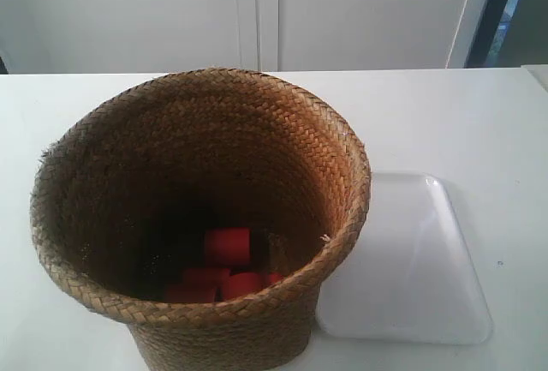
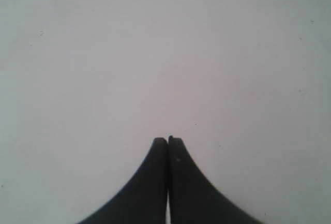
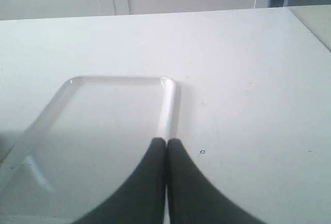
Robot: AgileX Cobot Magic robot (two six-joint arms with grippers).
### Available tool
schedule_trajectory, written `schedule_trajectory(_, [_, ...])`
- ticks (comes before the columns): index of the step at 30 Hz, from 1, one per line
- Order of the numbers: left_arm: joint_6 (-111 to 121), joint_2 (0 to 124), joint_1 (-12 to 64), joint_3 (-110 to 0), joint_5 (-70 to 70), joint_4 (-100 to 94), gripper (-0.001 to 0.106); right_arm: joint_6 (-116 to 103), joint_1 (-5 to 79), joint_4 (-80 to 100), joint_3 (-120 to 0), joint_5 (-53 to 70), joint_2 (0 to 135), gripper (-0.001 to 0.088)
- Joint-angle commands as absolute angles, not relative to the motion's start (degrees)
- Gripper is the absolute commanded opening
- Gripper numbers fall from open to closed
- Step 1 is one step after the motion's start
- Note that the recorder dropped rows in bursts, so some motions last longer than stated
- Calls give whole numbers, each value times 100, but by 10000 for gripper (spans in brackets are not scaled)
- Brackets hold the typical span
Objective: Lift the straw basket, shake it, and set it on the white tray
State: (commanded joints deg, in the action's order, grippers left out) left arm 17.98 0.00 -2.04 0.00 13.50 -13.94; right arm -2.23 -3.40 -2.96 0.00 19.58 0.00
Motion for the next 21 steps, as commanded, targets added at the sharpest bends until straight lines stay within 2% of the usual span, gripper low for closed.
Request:
schedule_trajectory(5, [1798,0,-204,0,1350,-1403,0,-223,-340,-133,0,1958,0,0])
schedule_trajectory(12, [1798,0,-204,0,1191,-2516,0,-159,-340,171,0,1958,0,0])
schedule_trajectory(16, [1809,0,-204,0,123,-2414,0,-158,-340,154,0,1784,0,0])
schedule_trajectory(21, [1822,0,-204,0,-1022,-2414,0,-349,-340,-410,0,512,0,0])
